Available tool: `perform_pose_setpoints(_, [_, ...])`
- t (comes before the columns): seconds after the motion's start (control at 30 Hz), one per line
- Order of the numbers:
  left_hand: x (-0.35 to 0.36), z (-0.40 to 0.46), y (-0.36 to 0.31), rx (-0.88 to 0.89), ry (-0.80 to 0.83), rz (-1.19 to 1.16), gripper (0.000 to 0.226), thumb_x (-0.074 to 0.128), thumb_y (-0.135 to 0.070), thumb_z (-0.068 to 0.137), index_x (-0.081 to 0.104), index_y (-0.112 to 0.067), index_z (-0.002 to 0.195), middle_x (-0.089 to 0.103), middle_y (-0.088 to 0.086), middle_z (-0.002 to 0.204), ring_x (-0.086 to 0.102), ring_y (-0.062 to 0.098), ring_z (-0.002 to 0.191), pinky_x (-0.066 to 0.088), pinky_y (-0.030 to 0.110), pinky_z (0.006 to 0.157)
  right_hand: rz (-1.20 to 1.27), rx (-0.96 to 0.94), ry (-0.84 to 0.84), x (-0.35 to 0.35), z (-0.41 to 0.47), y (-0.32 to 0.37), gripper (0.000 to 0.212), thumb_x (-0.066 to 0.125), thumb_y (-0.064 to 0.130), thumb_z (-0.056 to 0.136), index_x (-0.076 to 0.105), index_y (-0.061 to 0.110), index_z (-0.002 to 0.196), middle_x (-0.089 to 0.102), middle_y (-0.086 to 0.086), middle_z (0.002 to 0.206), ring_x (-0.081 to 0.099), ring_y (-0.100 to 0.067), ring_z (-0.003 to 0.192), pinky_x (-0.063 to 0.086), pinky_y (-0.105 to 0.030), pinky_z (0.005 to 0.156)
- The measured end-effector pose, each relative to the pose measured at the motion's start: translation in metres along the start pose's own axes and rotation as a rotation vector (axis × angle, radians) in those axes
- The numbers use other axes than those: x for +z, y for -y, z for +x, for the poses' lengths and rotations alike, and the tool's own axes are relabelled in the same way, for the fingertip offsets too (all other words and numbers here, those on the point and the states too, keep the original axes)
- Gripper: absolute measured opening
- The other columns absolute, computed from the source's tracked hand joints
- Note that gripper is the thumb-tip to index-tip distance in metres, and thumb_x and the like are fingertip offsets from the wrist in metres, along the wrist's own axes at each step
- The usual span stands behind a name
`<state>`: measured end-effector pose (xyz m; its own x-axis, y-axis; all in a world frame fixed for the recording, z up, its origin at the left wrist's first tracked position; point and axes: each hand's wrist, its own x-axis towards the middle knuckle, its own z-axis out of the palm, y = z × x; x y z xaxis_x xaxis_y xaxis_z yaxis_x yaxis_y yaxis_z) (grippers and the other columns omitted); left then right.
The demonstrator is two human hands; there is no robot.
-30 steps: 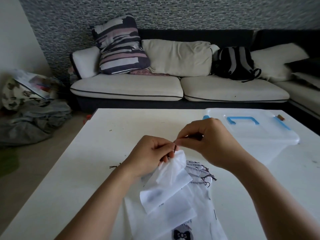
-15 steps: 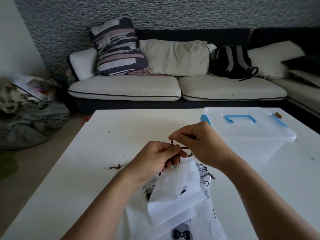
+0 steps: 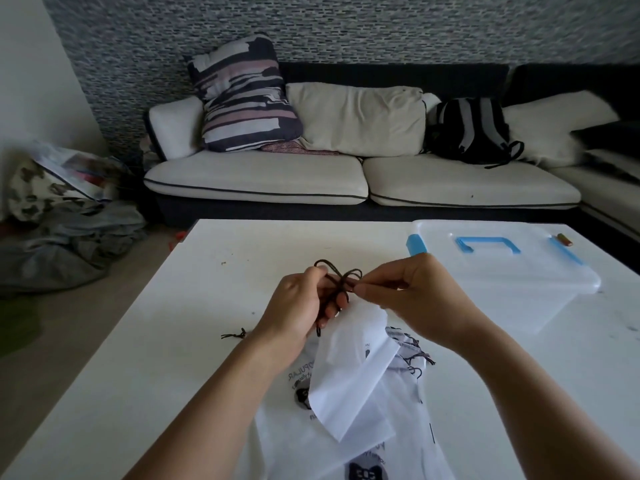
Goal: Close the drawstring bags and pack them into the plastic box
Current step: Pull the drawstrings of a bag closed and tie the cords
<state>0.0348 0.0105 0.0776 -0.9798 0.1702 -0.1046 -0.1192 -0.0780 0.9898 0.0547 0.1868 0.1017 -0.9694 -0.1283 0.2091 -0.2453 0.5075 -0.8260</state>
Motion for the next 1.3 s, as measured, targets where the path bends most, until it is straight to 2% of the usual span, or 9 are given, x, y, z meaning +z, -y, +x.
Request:
perform_pose_setpoints(0.13, [0.003,0.0,0.001,0.018,0.015,-0.01,0.047,0.036,-0.021,0.101,0.072,0.008,0.089,0.059,0.008,0.064,0.044,0.016,0.055,0.03,0.029,0.052,-0.023,-0.006,-0.062,0.01,0.001,-0.003,0.01,0.078,0.019,0.083,0.081,0.025,0.075,0.07,-0.01,0.071,0.056,-0.026,0.063,0.043,-0.03,0.059])
perform_pose_setpoints(0.3, [0.002,0.0,0.001,0.014,0.04,-0.011,0.054,0.031,-0.024,0.102,0.076,0.001,0.085,0.06,0.007,0.064,0.044,0.015,0.054,0.031,0.028,0.052,0.019,0.06,-0.054,0.012,0.002,-0.002,0.017,0.08,0.024,0.081,0.078,0.017,0.066,0.054,-0.022,0.061,0.037,-0.011,0.055,0.031,-0.026,0.054])
perform_pose_setpoints(0.47, [0.003,0.0,-0.001,-0.049,0.115,-0.099,0.061,0.026,-0.031,0.1,0.068,0.012,0.094,0.056,0.009,0.065,0.042,0.014,0.055,0.031,0.028,0.053,0.099,0.152,-0.109,0.015,0.003,-0.001,0.016,0.083,0.021,0.079,0.078,0.01,0.067,0.055,0.0,0.051,0.036,-0.004,0.042,0.03,-0.013,0.044])
perform_pose_setpoints(0.57, [0.004,-0.002,-0.001,0.029,0.083,0.002,0.048,0.052,-0.047,0.09,0.071,-0.006,0.074,0.053,0.007,0.063,0.042,0.016,0.056,0.031,0.029,0.056,0.118,0.165,-0.114,0.015,0.003,-0.001,0.015,0.082,0.019,0.079,0.079,0.01,0.068,0.054,0.005,0.047,0.039,-0.002,0.041,0.032,-0.012,0.045])
perform_pose_setpoints(0.67, [0.008,-0.004,0.006,0.155,-0.041,0.142,0.037,0.073,-0.033,0.088,0.07,-0.015,0.055,0.051,0.0,0.054,0.042,0.01,0.054,0.036,0.02,0.057,0.118,0.138,-0.086,0.015,0.002,-0.001,0.017,0.079,0.013,0.082,0.076,0.011,0.065,0.052,0.009,0.042,0.043,-0.001,0.039,0.031,-0.008,0.045])
perform_pose_setpoints(0.83, [0.007,0.002,0.008,0.042,-0.008,-0.119,0.022,0.063,-0.021,0.096,0.081,-0.011,0.088,0.059,0.001,0.066,0.047,0.014,0.065,0.042,0.03,0.074,0.242,0.177,0.003,0.007,0.003,-0.003,0.007,0.075,0.016,0.087,0.081,0.015,0.082,0.065,0.0,0.063,0.05,-0.01,0.056,0.044,-0.018,0.057])
perform_pose_setpoints(1.07, [0.001,0.002,0.007,0.191,0.132,0.041,0.021,0.056,-0.009,0.099,0.075,-0.006,0.109,0.077,0.008,0.101,0.071,0.017,0.098,0.054,0.023,0.089,0.432,0.239,0.158,-0.002,-0.001,-0.001,0.01,0.073,0.01,0.083,0.082,0.01,0.088,0.076,-0.016,0.098,0.053,-0.013,0.078,0.042,-0.026,0.067])
perform_pose_setpoints(1.17, [-0.006,0.004,0.004,0.28,0.134,0.149,0.02,0.062,-0.007,0.095,0.072,-0.015,0.111,0.076,-0.004,0.086,0.067,0.005,0.076,0.049,0.015,0.072,0.458,0.242,0.167,0.0,-0.001,-0.003,0.017,0.077,0.01,0.076,0.081,0.006,0.092,0.076,-0.015,0.099,0.052,-0.015,0.078,0.042,-0.025,0.067])
perform_pose_setpoints(1.3, [-0.01,0.007,0.005,0.254,0.089,0.146,0.023,0.068,-0.006,0.091,0.058,-0.013,0.11,0.069,0.002,0.07,0.058,0.009,0.057,0.043,0.017,0.055,0.489,0.25,0.168,0.003,0.001,-0.006,0.039,0.084,0.022,0.056,0.079,0.0,0.088,0.076,-0.019,0.098,0.057,-0.017,0.077,0.042,-0.024,0.066])
